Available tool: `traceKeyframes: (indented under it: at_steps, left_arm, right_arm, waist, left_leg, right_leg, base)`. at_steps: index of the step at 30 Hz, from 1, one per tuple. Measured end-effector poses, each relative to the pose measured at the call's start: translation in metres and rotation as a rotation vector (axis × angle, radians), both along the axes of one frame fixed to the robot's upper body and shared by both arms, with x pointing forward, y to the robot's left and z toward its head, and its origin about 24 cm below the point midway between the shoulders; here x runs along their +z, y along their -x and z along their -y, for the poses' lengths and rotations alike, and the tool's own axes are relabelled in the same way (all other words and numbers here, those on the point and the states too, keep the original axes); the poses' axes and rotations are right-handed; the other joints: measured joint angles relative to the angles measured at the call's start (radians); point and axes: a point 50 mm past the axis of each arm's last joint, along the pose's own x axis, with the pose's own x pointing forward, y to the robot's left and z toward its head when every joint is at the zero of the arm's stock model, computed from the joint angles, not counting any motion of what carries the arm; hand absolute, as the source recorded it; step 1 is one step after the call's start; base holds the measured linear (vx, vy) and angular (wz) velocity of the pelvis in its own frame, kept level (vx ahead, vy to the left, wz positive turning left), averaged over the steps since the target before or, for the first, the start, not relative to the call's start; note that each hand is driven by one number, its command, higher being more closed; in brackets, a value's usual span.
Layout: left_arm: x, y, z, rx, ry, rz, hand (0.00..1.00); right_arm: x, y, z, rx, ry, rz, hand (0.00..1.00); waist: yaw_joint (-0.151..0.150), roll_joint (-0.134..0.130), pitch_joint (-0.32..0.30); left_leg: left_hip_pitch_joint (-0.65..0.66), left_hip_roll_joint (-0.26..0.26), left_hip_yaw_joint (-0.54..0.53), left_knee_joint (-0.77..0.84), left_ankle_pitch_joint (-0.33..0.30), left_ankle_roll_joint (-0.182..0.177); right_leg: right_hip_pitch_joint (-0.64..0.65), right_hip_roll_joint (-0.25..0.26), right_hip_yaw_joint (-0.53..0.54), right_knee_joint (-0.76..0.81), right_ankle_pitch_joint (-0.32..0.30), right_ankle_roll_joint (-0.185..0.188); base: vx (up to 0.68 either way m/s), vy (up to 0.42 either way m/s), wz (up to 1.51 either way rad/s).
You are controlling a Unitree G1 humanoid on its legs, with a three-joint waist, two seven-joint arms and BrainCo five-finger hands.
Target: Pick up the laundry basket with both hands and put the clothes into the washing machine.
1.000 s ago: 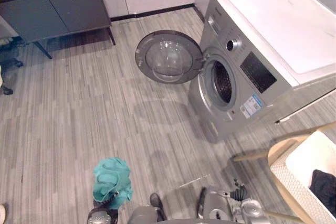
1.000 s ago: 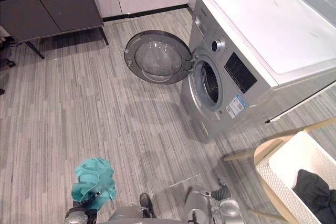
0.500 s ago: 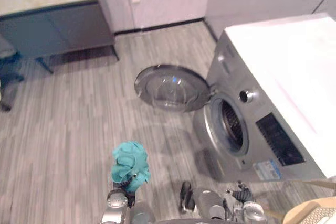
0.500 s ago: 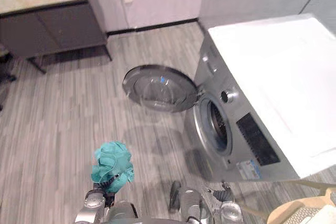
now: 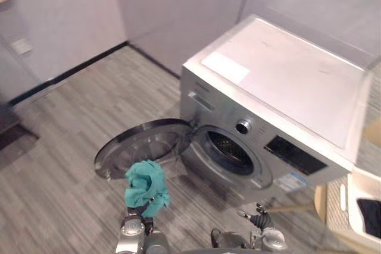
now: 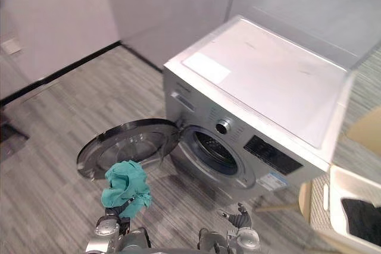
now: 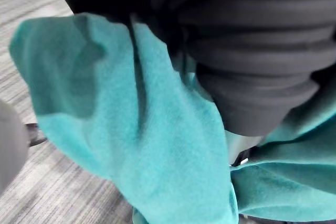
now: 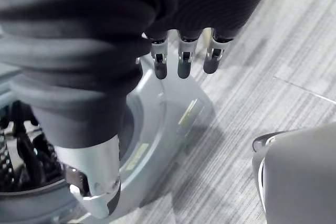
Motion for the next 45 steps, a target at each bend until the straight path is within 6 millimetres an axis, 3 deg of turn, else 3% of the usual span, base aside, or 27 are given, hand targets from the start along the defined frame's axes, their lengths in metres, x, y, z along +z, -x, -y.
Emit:
traceKeyframes:
  at_steps: [1, 2, 3, 4, 5, 7, 8, 9, 12, 14, 16, 18, 21, 24, 27, 29, 33, 39, 41, 42, 43, 44, 45]
  left_arm:
    - [-0.002, 0.002, -0.001, -0.007, -0.005, -0.016, 1.00]
    - [-0.003, 0.003, -0.003, -0.010, -0.010, -0.025, 1.00]
    - [-0.004, 0.005, -0.007, -0.022, -0.024, -0.043, 1.00]
    - [-0.006, 0.005, -0.006, -0.034, -0.028, -0.054, 1.00]
    - [-0.006, 0.005, -0.006, -0.033, -0.027, -0.057, 1.00]
    - [-0.007, 0.006, -0.002, -0.036, -0.015, -0.061, 1.00]
    - [-0.009, 0.007, 0.005, -0.036, 0.005, -0.064, 1.00]
    - [-0.011, 0.008, 0.015, -0.046, 0.029, -0.067, 1.00]
    - [-0.012, 0.007, 0.029, -0.083, 0.054, -0.067, 1.00]
    - [-0.010, 0.004, 0.033, -0.084, 0.067, -0.048, 1.00]
    - [-0.009, 0.001, 0.034, -0.093, 0.067, -0.043, 1.00]
    - [0.000, -0.013, 0.031, -0.091, 0.055, 0.012, 1.00]
    - [0.029, -0.057, 0.033, -0.106, 0.039, 0.171, 1.00]
    - [0.067, -0.099, 0.043, -0.116, 0.048, 0.352, 1.00]
    - [0.125, -0.144, 0.058, -0.145, 0.024, 0.587, 1.00]
    - [0.142, -0.154, 0.062, -0.147, 0.018, 0.652, 1.00]
    - [0.213, -0.183, 0.073, -0.141, -0.031, 0.902, 1.00]
    - [0.298, -0.204, 0.071, -0.099, -0.127, 1.150, 1.00]
    - [0.339, -0.210, 0.065, -0.070, -0.199, 1.255, 1.00]
    - [0.340, -0.210, 0.065, -0.069, -0.201, 1.257, 1.00]
    - [0.367, -0.210, 0.060, -0.045, -0.263, 1.320, 1.00]
    - [0.382, -0.210, 0.056, -0.032, -0.306, 1.357, 0.00]
    - [0.388, -0.210, 0.054, -0.023, -0.320, 1.370, 0.00]
  right_arm:
    - [-0.001, 0.000, 0.004, 0.007, 0.012, -0.014, 0.00]
    - [-0.002, 0.001, 0.007, 0.011, 0.019, -0.024, 0.00]
    - [-0.003, 0.003, 0.012, 0.013, 0.033, -0.038, 0.00]
    - [-0.005, 0.008, 0.019, 0.006, 0.048, -0.057, 0.00]
    - [-0.004, 0.006, 0.024, 0.000, 0.062, -0.055, 0.00]
    - [-0.004, 0.009, 0.030, -0.003, 0.086, -0.067, 0.00]
    - [-0.004, 0.010, 0.031, -0.011, 0.092, -0.067, 0.00]
    - [-0.003, 0.010, 0.036, -0.015, 0.111, -0.070, 0.00]
    - [-0.001, 0.007, 0.039, -0.033, 0.124, -0.053, 0.00]
    - [-0.001, 0.008, 0.040, -0.045, 0.122, -0.057, 0.00]
    - [-0.002, 0.006, 0.039, -0.048, 0.122, -0.058, 0.00]
    - [0.001, -0.001, 0.029, -0.061, 0.104, -0.024, 0.00]
    - [0.012, -0.025, 0.028, -0.071, 0.115, 0.054, 0.00]
    - [0.032, -0.060, 0.024, -0.074, 0.118, 0.180, 0.00]
    - [0.064, -0.095, 0.015, -0.086, 0.122, 0.349, 0.00]
    - [0.074, -0.104, 0.012, -0.097, 0.121, 0.399, 0.00]
    - [0.120, -0.132, 0.012, -0.155, 0.164, 0.613, 0.00]
    - [0.160, -0.144, 0.015, -0.200, 0.195, 0.802, 0.00]
    - [0.173, -0.146, 0.015, -0.211, 0.200, 0.877, 0.00]
    - [0.174, -0.146, 0.015, -0.212, 0.201, 0.879, 0.00]
    - [0.182, -0.146, 0.015, -0.214, 0.201, 0.925, 0.00]
    - [0.187, -0.147, 0.013, -0.208, 0.197, 0.954, 0.00]
    - [0.187, -0.147, 0.012, -0.205, 0.196, 0.958, 0.00]
  waist:
    - [-0.001, 0.015, -0.003]
    - [-0.001, 0.024, -0.006]
    - [-0.005, 0.029, -0.007]
    - [-0.026, 0.048, 0.003]
    - [-0.029, 0.059, 0.008]
    - [-0.026, 0.060, 0.016]
    - [-0.025, 0.070, 0.035]
    - [-0.016, 0.073, 0.045]
    - [0.004, 0.070, 0.046]
    - [0.006, 0.072, 0.046]
    - [0.010, 0.091, 0.056]
    - [0.002, 0.050, 0.085]
    - [0.008, 0.020, 0.150]
    - [0.009, 0.042, 0.225]
    - [0.009, 0.040, 0.263]
    - [0.008, 0.037, 0.275]
    - [0.006, 0.034, 0.282]
    - [-0.001, 0.016, 0.309]
    - [-0.007, -0.005, 0.320]
    - [-0.007, -0.005, 0.320]
    - [-0.015, -0.012, 0.324]
    - [-0.024, -0.019, 0.327]
    - [-0.026, -0.021, 0.328]
  left_leg:
    - [0.017, 0.000, 0.034, -0.029, 0.013, -0.009]
    - [0.026, -0.002, 0.048, -0.047, 0.021, -0.015]
    - [0.039, -0.003, 0.056, -0.072, 0.035, -0.029]
    - [0.041, 0.011, 0.050, -0.077, 0.046, -0.038]
    - [0.041, 0.030, 0.046, -0.048, 0.047, -0.041]
    - [0.003, 0.092, 0.013, 0.140, 0.046, -0.041]
    - [-0.054, 0.159, -0.067, 0.344, 0.045, -0.034]
    - [-0.103, 0.182, -0.154, 0.495, 0.006, -0.012]
    - [-0.176, 0.121, -0.264, 0.517, -0.037, 0.006]
    - [-0.195, 0.031, -0.377, 0.300, -0.034, 0.003]
    - [-0.186, 0.008, -0.408, 0.191, -0.026, -0.012]
    - [-0.214, -0.011, -0.375, 0.209, -0.033, 0.003]
    - [-0.383, -0.016, -0.350, 0.377, -0.062, 0.033]
    - [-0.519, 0.017, -0.329, 0.523, -0.154, 0.056]
    - [-0.761, 0.048, -0.350, 0.733, -0.227, 0.068]
    - [-0.822, 0.053, -0.359, 0.779, -0.237, 0.071]
    - [-1.088, 0.076, -0.396, 0.959, -0.266, 0.083]
    - [-1.302, 0.088, -0.478, 1.172, -0.314, 0.068]
    - [-1.364, 0.089, -0.503, 1.232, -0.320, 0.062]
    - [-1.365, 0.089, -0.503, 1.232, -0.320, 0.062]
    - [-1.406, 0.092, -0.521, 1.259, -0.320, 0.061]
    - [-1.427, 0.094, -0.529, 1.272, -0.320, 0.060]
    - [-1.436, 0.095, -0.533, 1.278, -0.320, 0.060]
  right_leg:
    - [0.005, -0.030, -0.126, -0.025, 0.020, -0.027]
    - [0.010, -0.043, -0.188, -0.043, 0.041, -0.039]
    - [0.034, -0.039, -0.248, -0.088, 0.087, -0.008]
    - [0.036, -0.013, -0.230, -0.106, 0.095, -0.006]
    - [0.035, 0.002, -0.216, -0.108, 0.091, -0.012]
    - [0.060, 0.022, -0.171, -0.112, 0.077, -0.027]
    - [0.110, 0.040, -0.157, -0.121, 0.065, -0.038]
    - [0.138, 0.059, -0.131, -0.116, 0.042, -0.056]
    - [0.151, 0.070, -0.062, -0.108, 0.033, -0.053]
    - [0.123, 0.080, -0.011, -0.088, 0.020, -0.033]
    - [0.088, 0.097, 0.038, -0.038, -0.001, 0.000]
    - [0.014, 0.069, 0.062, 0.055, -0.017, 0.019]
    - [-0.188, 0.039, 0.106, 0.252, -0.059, 0.032]
    - [-0.344, 0.040, 0.132, 0.394, -0.112, 0.040]
    - [-0.595, 0.033, 0.151, 0.615, -0.180, 0.036]
    - [-0.658, 0.033, 0.154, 0.664, -0.190, 0.035]
    - [-0.925, 0.034, 0.161, 0.855, -0.231, 0.038]
    - [-1.121, 0.033, 0.154, 1.089, -0.308, 0.022]
    - [-1.180, 0.033, 0.151, 1.163, -0.331, 0.015]
    - [-1.181, 0.033, 0.151, 1.164, -0.331, 0.015]
    - [-1.216, 0.034, 0.142, 1.193, -0.336, 0.009]
    - [-1.234, 0.034, 0.138, 1.207, -0.338, 0.006]
    - [-1.241, 0.034, 0.135, 1.212, -0.338, 0.005]
  base:
    - [0.00, 0.025, -1.38]
    - [0.04, -0.026, -1.07]
    - [0.08, -0.099, -0.74]
    - [0.09, -0.137, -0.67]
    - [0.08, -0.183, -0.60]
    - [0.07, -0.182, -0.60]
    - [0.08, -0.121, -0.60]
    - [0.07, -0.068, -0.68]
    - [0.07, 0.027, -0.78]
    - [0.04, 0.111, -0.76]
    - [0.07, 0.172, -0.81]
    - [0.09, 0.127, -0.45]
    - [-0.06, 0.137, -0.23]
    - [-0.15, 0.065, -0.28]
    - [-0.19, 0.014, -0.09]
    - [-0.11, -0.014, -0.03]
    - [-0.07, -0.052, -0.01]
    - [-0.06, -0.094, 0.09]
    - [-0.09, -0.106, 0.11]
    - [-0.09, -0.115, 0.05]
    - [-0.06, -0.080, 0.02]
    - [-0.05, -0.071, 0.02]
    - [-0.02, -0.041, 0.00]
